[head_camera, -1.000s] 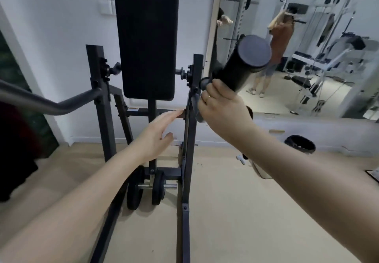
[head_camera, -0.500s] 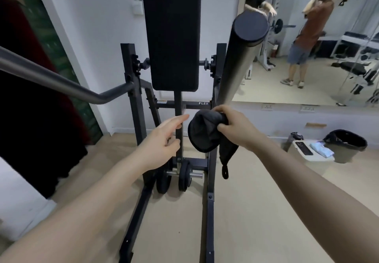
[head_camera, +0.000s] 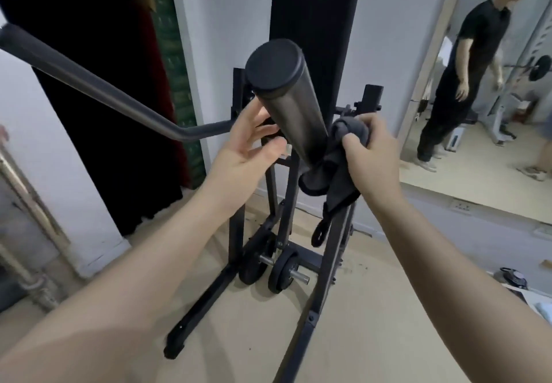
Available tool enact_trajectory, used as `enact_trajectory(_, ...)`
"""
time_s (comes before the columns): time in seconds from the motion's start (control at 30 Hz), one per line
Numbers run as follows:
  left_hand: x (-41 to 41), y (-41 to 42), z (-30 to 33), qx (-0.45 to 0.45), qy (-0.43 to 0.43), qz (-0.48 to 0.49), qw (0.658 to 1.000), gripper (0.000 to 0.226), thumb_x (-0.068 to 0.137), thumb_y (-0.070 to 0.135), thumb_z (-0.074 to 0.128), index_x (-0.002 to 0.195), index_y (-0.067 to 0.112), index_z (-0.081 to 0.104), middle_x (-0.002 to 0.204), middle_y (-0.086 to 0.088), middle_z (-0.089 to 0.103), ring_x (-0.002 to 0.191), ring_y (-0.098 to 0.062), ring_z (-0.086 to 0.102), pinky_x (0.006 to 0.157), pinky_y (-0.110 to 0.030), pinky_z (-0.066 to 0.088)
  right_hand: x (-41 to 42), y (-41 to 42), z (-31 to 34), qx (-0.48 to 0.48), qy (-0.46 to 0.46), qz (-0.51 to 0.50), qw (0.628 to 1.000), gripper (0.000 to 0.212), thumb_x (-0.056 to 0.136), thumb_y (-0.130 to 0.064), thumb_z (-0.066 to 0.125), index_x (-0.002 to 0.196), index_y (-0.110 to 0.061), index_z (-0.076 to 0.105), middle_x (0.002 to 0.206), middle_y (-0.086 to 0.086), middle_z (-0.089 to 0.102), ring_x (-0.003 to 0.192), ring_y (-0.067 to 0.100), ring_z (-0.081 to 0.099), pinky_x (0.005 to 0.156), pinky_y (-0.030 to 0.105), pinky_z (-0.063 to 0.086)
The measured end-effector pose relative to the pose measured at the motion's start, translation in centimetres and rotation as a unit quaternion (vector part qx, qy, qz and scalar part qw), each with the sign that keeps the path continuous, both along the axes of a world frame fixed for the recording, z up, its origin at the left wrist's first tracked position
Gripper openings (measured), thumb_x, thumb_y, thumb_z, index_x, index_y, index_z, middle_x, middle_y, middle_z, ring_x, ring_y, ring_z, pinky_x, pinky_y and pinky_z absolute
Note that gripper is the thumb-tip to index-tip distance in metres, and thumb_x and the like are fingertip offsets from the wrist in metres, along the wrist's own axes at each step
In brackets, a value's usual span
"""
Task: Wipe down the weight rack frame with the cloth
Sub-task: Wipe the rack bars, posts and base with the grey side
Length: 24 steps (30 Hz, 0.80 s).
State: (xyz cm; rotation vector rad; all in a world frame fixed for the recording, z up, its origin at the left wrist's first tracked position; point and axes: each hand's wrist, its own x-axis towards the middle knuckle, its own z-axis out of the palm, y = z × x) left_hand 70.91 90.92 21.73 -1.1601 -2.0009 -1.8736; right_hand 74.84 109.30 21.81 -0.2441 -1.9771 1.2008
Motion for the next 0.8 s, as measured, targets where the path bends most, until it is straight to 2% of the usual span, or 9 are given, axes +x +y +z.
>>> enact_trajectory(0.07,0.6,0.8,0.7,0.021,-0.006,0.026,0.999,0.043,0.093,0.009,0.052,0.134,0.017,0.041,0.120,0.007,0.058,0.113,-0.003,0.055,0.098,-0.024,0.046,-1.0,0.0,1.5,-0.029,0.042,0.019,0.999,0.022,0.083,-0.014,0.051,0.103,-0.021,0.046,0.088,-0.011,0.057,0.080,0.003,0.056,0.069,0.020,0.044)
enact_trajectory(0.13,1.2,1.2,1.2,0.044,-0.037,0.047,0.997,0.036,0.094,0.002,0.050,0.126,0.018,0.046,0.113,0.007,0.061,0.107,-0.003,0.059,0.092,-0.026,0.051,-1.5,-0.7,2.9,-0.044,0.084,0.065,0.993,0.026,0.085,-0.011,0.049,0.108,-0.020,0.041,0.093,-0.007,0.057,0.083,0.005,0.057,0.071,0.024,0.043)
enact_trajectory(0.23,2.0,1.5,1.5,0.071,-0.065,0.040,0.995,0.031,0.095,0.003,0.048,0.116,0.025,0.051,0.106,0.007,0.064,0.107,-0.011,0.061,0.084,-0.025,0.052,-1.5,-2.6,4.7,-0.045,0.140,0.209,0.967,0.021,0.092,-0.006,0.046,0.111,-0.013,0.042,0.095,-0.013,0.051,0.081,-0.013,0.052,0.070,0.009,0.042)
enact_trajectory(0.33,2.8,1.9,1.8,0.095,-0.078,0.053,0.991,0.020,0.097,0.018,0.047,0.113,0.028,0.053,0.106,0.011,0.066,0.102,-0.007,0.064,0.081,-0.019,0.051,-1.5,-3.7,6.1,-0.007,0.176,0.308,0.935,0.023,0.091,-0.009,0.044,0.112,-0.008,0.051,0.097,-0.010,0.058,0.088,-0.003,0.056,0.077,0.017,0.045)
enact_trajectory(0.4,2.9,2.3,1.5,0.112,-0.087,0.068,0.988,0.023,0.091,0.030,0.047,0.113,0.027,0.055,0.109,0.007,0.067,0.104,-0.012,0.065,0.083,-0.023,0.052,-1.8,-3.5,6.2,0.045,0.192,0.353,0.915,0.030,0.090,-0.012,0.042,0.117,-0.005,0.054,0.103,-0.004,0.061,0.095,0.006,0.058,0.083,0.025,0.048)
enact_trajectory(0.5,2.8,2.6,1.5,0.126,-0.088,0.095,0.984,0.022,0.091,0.032,0.048,0.111,0.026,0.055,0.105,0.010,0.070,0.104,-0.014,0.065,0.084,-0.026,0.053,-3.0,-2.5,5.0,0.097,0.234,0.385,0.887,0.044,0.095,-0.038,0.037,0.125,-0.009,0.051,0.115,-0.002,0.060,0.106,0.008,0.058,0.090,0.030,0.048)
enact_trajectory(0.57,2.8,2.7,1.5,0.124,-0.085,0.113,0.982,0.023,0.092,0.039,0.055,0.111,0.026,0.054,0.104,0.010,0.071,0.103,-0.016,0.066,0.086,-0.029,0.053,-4.1,-2.1,3.6,0.125,0.266,0.380,0.877,0.064,0.097,-0.056,0.025,0.130,-0.007,0.051,0.123,0.005,0.060,0.115,0.016,0.056,0.093,0.040,0.048)
enact_trajectory(0.7,3.3,3.1,1.5,0.127,-0.083,0.164,0.975,0.054,0.075,0.058,0.061,0.116,0.023,0.053,0.108,0.005,0.070,0.103,-0.020,0.066,0.088,-0.035,0.053,-4.2,-2.2,3.6,0.146,0.299,0.361,0.871,0.070,0.098,-0.051,0.012,0.132,-0.005,0.053,0.127,0.009,0.060,0.117,0.019,0.055,0.090,0.042,0.048)
enact_trajectory(0.8,3.5,3.9,1.4,0.138,-0.093,0.211,0.963,0.042,0.095,0.034,0.041,0.125,0.005,0.048,0.105,0.001,0.070,0.096,-0.016,0.067,0.077,-0.026,0.053,-3.2,-3.2,5.3,0.189,0.337,0.385,0.838,0.068,0.098,-0.048,0.010,0.133,-0.009,0.053,0.132,0.012,0.056,0.114,0.025,0.056,0.083,0.040,0.050)
